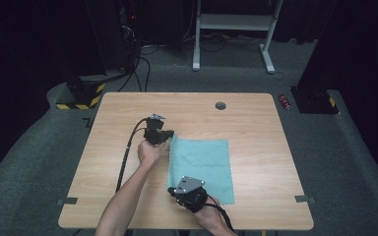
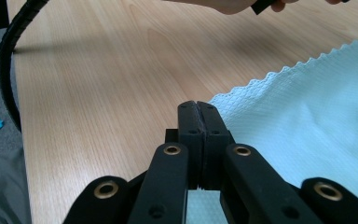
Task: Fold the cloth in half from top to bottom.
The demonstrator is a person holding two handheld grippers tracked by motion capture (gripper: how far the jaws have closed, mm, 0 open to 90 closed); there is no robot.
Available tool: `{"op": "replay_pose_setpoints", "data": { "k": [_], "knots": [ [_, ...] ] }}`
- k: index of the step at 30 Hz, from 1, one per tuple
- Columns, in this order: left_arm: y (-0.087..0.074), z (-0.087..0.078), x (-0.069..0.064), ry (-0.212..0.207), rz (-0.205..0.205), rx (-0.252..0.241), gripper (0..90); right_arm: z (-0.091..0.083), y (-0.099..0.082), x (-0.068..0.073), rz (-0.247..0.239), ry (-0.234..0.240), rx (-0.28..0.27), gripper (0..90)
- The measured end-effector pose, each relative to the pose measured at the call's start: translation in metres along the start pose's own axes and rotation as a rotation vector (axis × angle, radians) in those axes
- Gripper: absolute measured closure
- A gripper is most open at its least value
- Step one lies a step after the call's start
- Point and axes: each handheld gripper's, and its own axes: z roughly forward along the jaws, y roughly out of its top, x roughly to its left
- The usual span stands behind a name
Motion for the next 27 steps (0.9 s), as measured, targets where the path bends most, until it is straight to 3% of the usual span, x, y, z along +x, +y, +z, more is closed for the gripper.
{"op": "replay_pose_setpoints", "data": {
  "k": [6, 10, 19, 24, 27],
  "knots": [
    [0.007, 0.006, -0.012, -0.016, 0.029, 0.008, 90.0, -0.015, -0.011, -0.004, 0.024, -0.039, -0.005, 89.8],
    [0.010, 0.010, -0.019, -0.027, 0.023, 0.005, 90.0, -0.025, -0.018, -0.008, 0.041, -0.061, -0.020, 89.8],
    [0.011, 0.027, -0.033, -0.046, 0.063, 0.051, 90.0, -0.042, -0.041, -0.014, 0.083, -0.113, -0.011, 89.9],
    [0.017, 0.035, -0.045, -0.061, 0.090, 0.054, 90.0, -0.050, -0.051, -0.019, 0.098, -0.134, -0.013, 89.9],
    [0.018, 0.040, -0.052, -0.080, 0.082, 0.039, 90.0, -0.055, -0.056, -0.021, 0.113, -0.147, -0.015, 89.9]
  ]
}}
